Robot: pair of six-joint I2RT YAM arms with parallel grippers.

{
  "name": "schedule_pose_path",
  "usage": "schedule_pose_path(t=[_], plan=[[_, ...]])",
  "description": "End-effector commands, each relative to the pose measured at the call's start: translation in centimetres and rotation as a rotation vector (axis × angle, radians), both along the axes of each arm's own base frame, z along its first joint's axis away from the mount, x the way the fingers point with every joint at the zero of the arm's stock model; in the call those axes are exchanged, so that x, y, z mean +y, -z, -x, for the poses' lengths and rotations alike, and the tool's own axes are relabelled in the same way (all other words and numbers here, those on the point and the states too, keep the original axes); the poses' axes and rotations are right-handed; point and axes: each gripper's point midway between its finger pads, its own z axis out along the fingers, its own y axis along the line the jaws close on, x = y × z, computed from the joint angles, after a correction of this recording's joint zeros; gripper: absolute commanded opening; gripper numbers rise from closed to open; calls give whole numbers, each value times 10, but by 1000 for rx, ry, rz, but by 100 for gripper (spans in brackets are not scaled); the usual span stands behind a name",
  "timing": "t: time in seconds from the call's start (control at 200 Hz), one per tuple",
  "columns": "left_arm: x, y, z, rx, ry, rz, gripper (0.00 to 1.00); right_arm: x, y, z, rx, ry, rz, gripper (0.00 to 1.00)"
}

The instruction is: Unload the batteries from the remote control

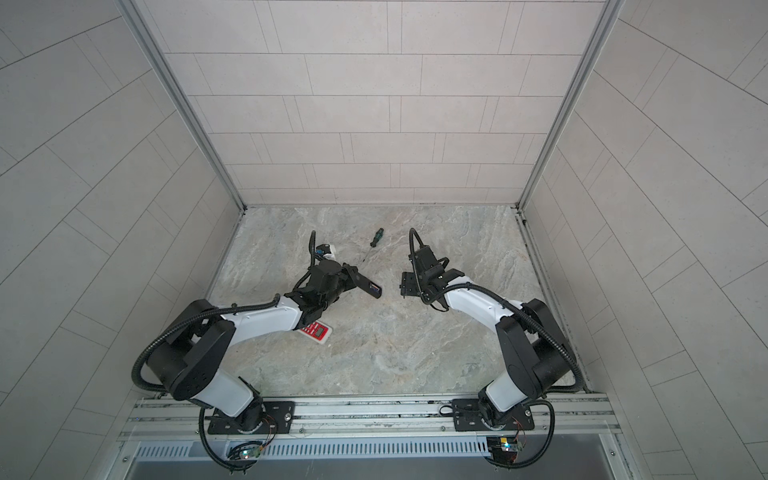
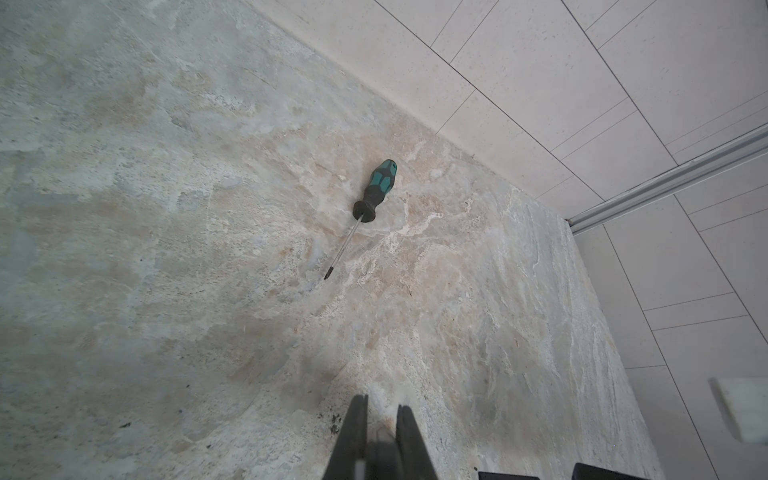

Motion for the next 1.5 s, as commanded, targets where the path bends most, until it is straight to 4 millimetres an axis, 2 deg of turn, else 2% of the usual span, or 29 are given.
schedule_pose_path(t=[0.0, 0.155, 0.315, 0.5, 0.635, 0.766, 0.916, 1.011, 1.161, 1.296, 1.391, 1.496], plan=[[9, 45, 22, 135, 50, -86, 0, 5, 7, -5, 8, -26, -52, 73], [4, 56, 26, 184, 54, -51, 0, -9, 22, -1, 61, -10, -1, 73], [4, 66, 29, 217, 45, -32, 0, -36, 29, 4, 94, 32, 128, 73], [12, 72, 35, 241, 22, -57, 0, -70, 28, 12, 112, 81, 298, 76], [16, 79, 39, 284, 40, -126, 0, -77, 18, 8, 85, 87, 337, 79], [17, 84, 44, 343, 111, -182, 0, -63, 0, 3, 10, 34, 280, 79], [15, 83, 47, 363, 202, -131, 0, -43, -15, 0, -43, -55, 234, 79], [23, 91, 46, 408, 205, -104, 0, -28, -18, -3, -53, -91, 189, 79], [33, 103, 44, 440, 179, -100, 0, 4, -28, -24, -56, -102, 99, 77], [34, 110, 38, 466, 188, -105, 6, 34, -35, -49, -50, -106, 69, 77], [40, 117, 35, 487, 173, -109, 7, 52, -31, -58, -34, -122, 55, 76], [48, 124, 33, 524, 155, -96, 10, 63, -16, -63, 8, -126, 41, 76]])
